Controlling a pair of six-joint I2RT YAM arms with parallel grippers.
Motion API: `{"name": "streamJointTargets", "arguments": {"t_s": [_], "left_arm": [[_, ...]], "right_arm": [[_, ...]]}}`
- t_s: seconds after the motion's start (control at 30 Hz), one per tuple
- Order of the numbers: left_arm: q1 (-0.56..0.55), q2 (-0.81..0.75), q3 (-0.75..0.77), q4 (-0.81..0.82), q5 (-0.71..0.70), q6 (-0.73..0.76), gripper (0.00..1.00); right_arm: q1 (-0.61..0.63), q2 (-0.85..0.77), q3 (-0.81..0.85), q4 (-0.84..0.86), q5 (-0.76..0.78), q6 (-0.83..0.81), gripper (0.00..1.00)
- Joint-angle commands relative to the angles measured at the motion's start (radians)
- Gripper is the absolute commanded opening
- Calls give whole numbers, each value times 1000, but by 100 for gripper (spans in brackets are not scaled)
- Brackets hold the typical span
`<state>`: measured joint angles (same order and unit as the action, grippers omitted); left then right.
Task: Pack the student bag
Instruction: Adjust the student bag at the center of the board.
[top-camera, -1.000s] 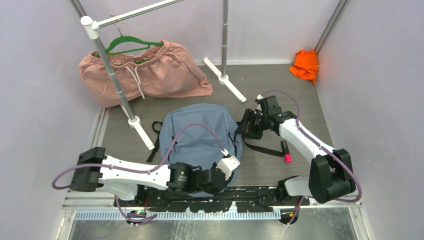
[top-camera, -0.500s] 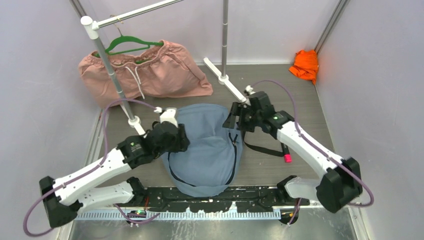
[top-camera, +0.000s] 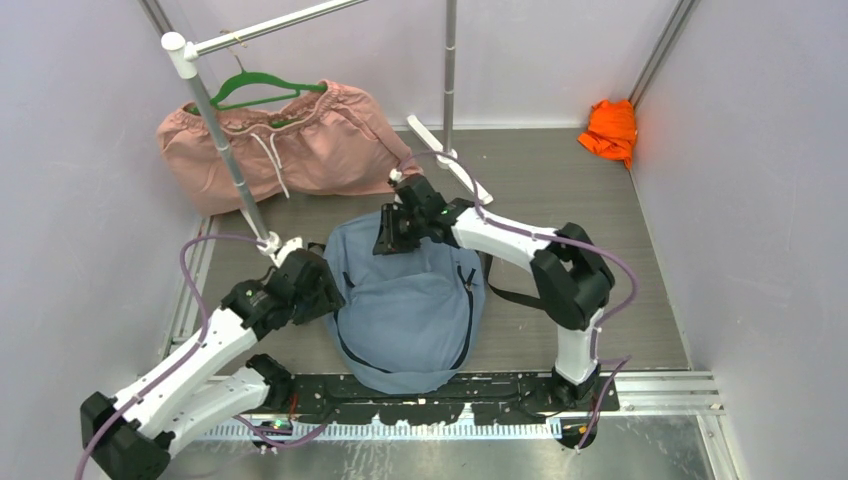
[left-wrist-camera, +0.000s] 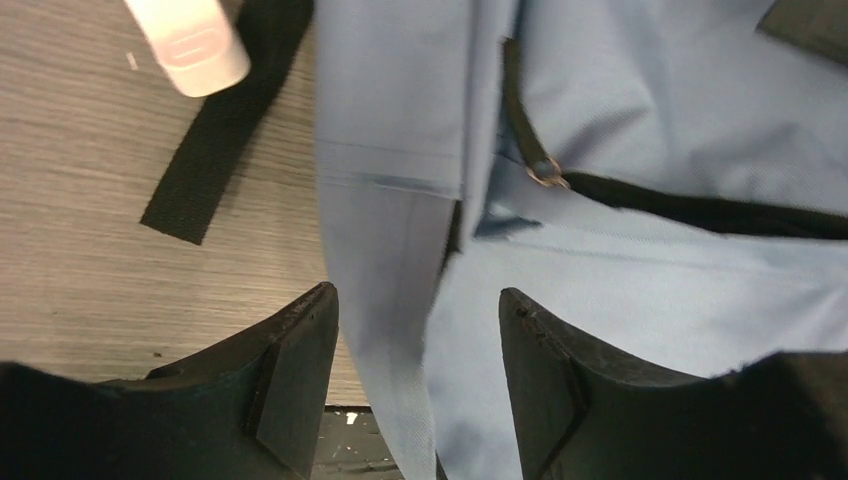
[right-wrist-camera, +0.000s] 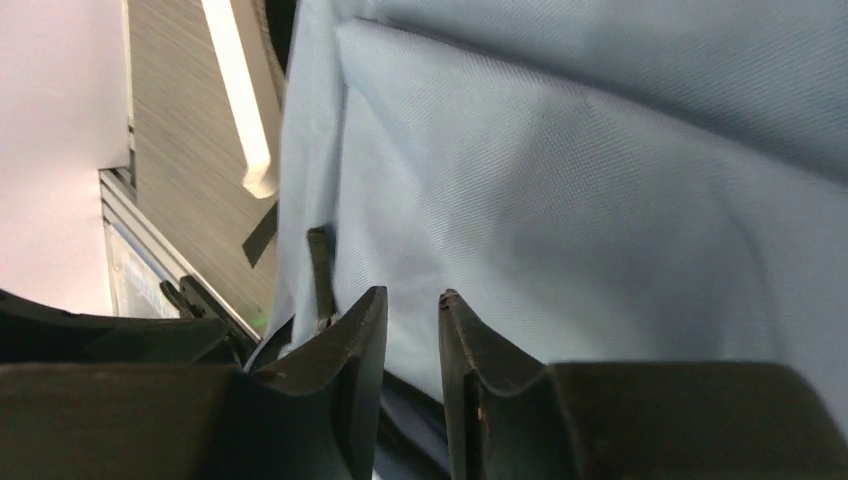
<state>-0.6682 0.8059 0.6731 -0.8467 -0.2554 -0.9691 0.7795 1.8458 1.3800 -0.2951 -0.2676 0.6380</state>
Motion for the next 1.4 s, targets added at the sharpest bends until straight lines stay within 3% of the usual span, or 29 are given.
{"name": "streamJointTargets", "arguments": {"t_s": [0.0,0.13,0.43,0.8,0.87,1.0,1.13,1.23,1.37], "left_arm": [[94,36,28,8,91,17,61],[99,49,70,35,90,61,62],[99,201,115,205,229,107,58],[83,205,111,368,307,92,54],[66,181,85,407,306,80,54],[49,218,79,412,330,93,56],[-12,283,108,415,324,132,59],[-36,316,123,419,296,156,60],[-36,325,95,436,296,165,61]], "right_arm": [[28,49,19,38,-39,42,26],[56,-38,-112,19,-17,41,21],[179,-239,-332,-62,157,21,27],[182,-127,-420,24,210,77,28],[182,-151,-432,32,232,95,32],[169,-240,-453,0,391,123,51],[113,-361,-481,-13,441,165,65],[49,-418,-522,11,417,218,72],[-41,-405,-575,121,287,303,72]]}}
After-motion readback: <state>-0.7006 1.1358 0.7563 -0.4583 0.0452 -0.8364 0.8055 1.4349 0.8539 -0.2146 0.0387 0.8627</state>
